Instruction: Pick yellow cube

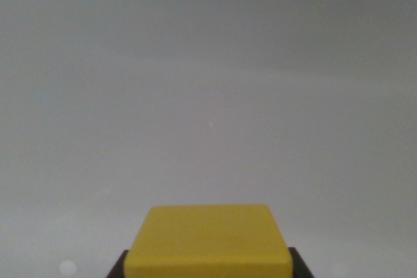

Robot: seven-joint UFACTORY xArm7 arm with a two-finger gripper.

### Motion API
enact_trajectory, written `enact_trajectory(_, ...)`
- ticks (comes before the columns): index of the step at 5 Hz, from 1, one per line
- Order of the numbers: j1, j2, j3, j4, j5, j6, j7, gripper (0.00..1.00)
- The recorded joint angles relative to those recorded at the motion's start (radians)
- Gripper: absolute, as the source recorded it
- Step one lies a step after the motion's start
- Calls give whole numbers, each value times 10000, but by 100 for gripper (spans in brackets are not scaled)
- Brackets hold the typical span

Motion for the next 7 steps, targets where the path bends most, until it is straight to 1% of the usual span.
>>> enact_trajectory(1, 1, -181, 1, 266, 3, 447, -6, 100)
enact_trajectory(2, 1, -181, 1, 266, 3, 447, -6, 100)
enact_trajectory(3, 1, -346, 2, 508, 6, 853, -11, 100)
enact_trajectory(4, 1, -346, 2, 508, 6, 853, -11, 100)
enact_trajectory(5, 2, -510, 3, 748, 9, 1258, -16, 100)
enact_trajectory(6, 2, -510, 3, 748, 9, 1258, -16, 100)
enact_trajectory(7, 2, -659, 4, 967, 12, 1626, -21, 100)
